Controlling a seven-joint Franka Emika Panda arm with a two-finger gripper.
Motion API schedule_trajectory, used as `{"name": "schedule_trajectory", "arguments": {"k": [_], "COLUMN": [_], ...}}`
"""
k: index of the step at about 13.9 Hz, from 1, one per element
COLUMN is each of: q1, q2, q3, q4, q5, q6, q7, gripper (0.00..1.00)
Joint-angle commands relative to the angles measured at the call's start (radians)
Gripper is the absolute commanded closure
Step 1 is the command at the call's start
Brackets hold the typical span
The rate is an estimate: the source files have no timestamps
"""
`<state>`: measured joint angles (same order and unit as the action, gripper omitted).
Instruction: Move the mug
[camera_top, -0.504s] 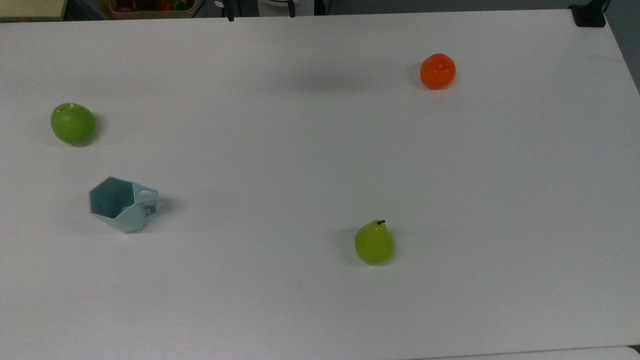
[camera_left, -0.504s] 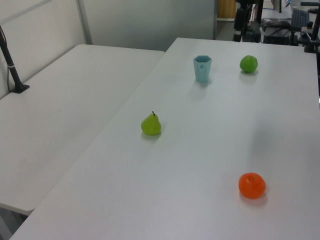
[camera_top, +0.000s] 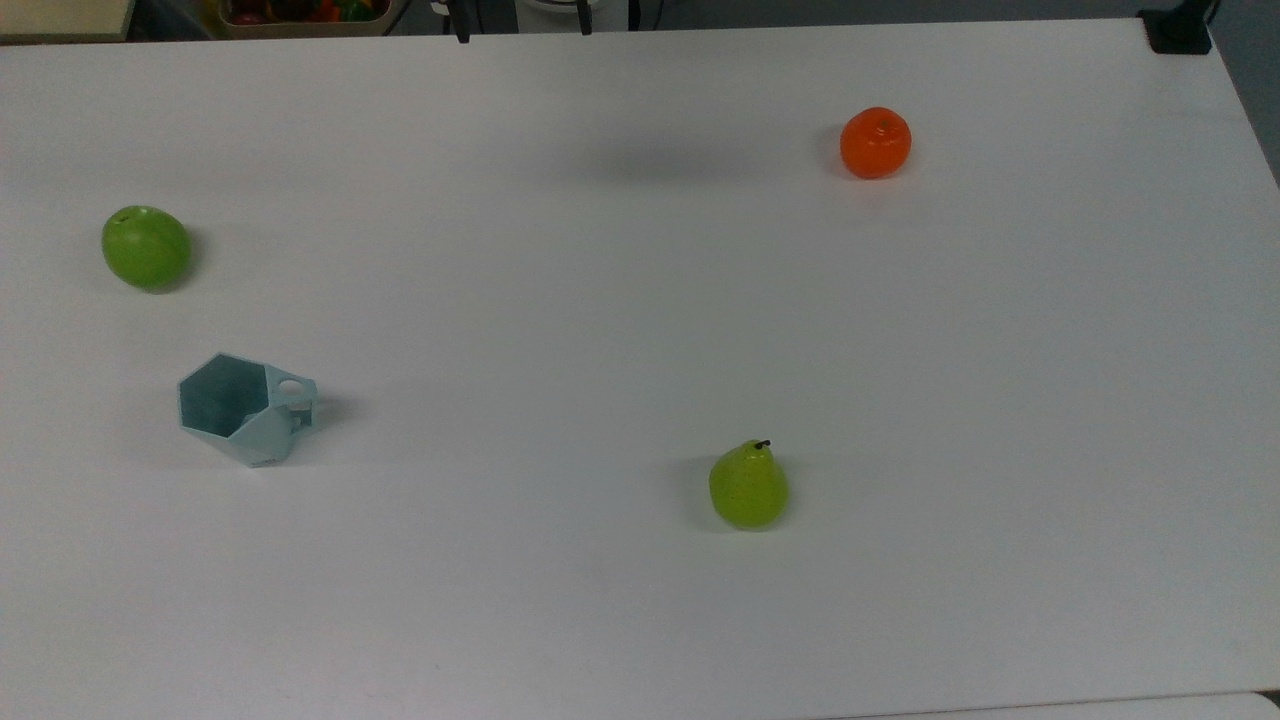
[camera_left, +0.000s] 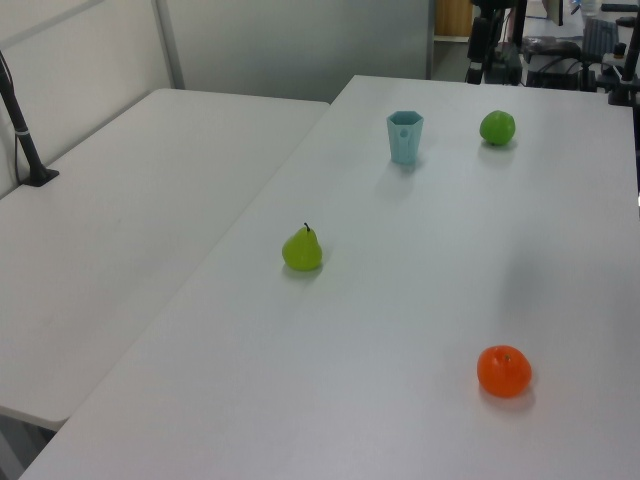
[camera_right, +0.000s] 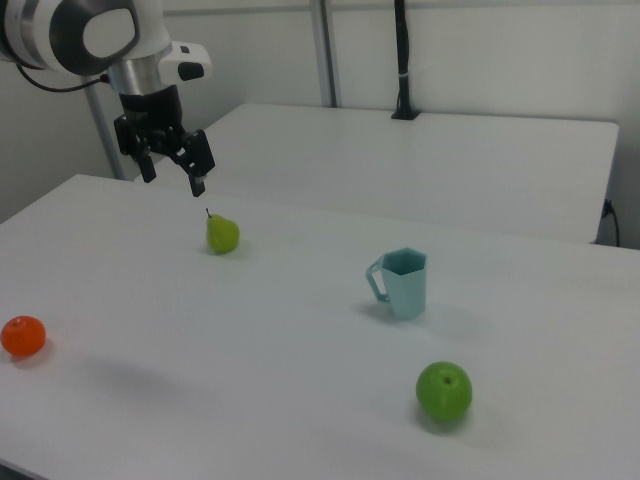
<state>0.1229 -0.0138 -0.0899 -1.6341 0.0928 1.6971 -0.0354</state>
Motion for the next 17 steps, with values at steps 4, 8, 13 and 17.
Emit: {"name": "schedule_trajectory", "arguments": {"k": [4,8,13,17], "q1": [-0.002,-0.002,0.0,0.001], "q2": [-0.037,-0.037,-0.035,-0.037], "q3": [0.01,0.009,0.009,0.009], "q4": [-0.043,-0.041,-0.039,-0.036], "q5": [-0.021,-0.021,-0.022,-0.022], "q6": [0.018,0.016,0.015,0.009], "q7": [-0.009,-0.009,-0.011,-0.008], "gripper": [0.0,0.0,0.0,0.0]}}
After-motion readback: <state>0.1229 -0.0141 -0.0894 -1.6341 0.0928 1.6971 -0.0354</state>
